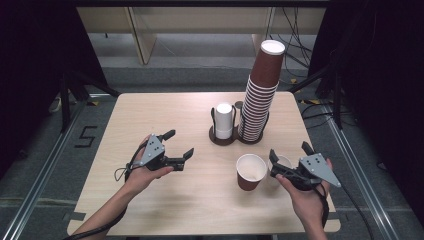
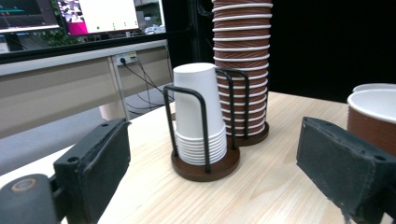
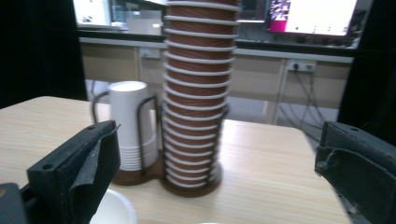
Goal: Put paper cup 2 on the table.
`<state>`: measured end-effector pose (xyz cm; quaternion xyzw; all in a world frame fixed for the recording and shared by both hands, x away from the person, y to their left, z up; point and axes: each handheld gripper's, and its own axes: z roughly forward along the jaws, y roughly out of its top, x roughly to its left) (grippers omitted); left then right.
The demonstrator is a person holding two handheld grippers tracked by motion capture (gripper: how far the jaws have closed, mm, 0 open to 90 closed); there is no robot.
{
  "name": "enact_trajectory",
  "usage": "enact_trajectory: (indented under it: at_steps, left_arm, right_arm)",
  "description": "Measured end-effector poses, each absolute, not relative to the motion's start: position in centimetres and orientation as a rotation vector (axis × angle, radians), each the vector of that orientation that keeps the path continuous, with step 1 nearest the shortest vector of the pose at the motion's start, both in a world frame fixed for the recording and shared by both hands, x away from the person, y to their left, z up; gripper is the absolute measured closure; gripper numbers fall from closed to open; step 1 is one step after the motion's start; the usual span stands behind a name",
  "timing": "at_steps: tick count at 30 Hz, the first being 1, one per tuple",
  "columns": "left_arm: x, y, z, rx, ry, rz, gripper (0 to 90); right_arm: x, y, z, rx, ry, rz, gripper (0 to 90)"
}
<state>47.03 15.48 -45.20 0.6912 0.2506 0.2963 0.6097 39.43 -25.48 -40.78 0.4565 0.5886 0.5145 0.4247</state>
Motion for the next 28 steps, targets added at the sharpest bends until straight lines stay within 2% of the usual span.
enact_trajectory:
  at_steps: [6, 15, 20, 28]
  left_arm:
    - [46.7, 16.2, -46.4, 1.591, 0.601, 0.702, 9.4]
    - [46.1, 17.5, -48.1, 1.578, 0.653, 0.716, 9.4]
    - [45.6, 17.9, -48.7, 1.577, 0.656, 0.741, 9.6]
    - [45.1, 17.8, -49.3, 1.584, 0.656, 0.712, 8.7]
  right_arm:
    - [39.7, -28.3, -41.4, 1.210, 1.376, 1.234, 1.2]
    - [40.6, -31.6, -44.8, 1.313, 1.318, 1.139, 1.5]
    - [41.0, -32.7, -46.6, 1.381, 1.275, 1.093, 1.5]
    - [41.3, -33.6, -48.6, 1.426, 1.208, 1.044, 1.9]
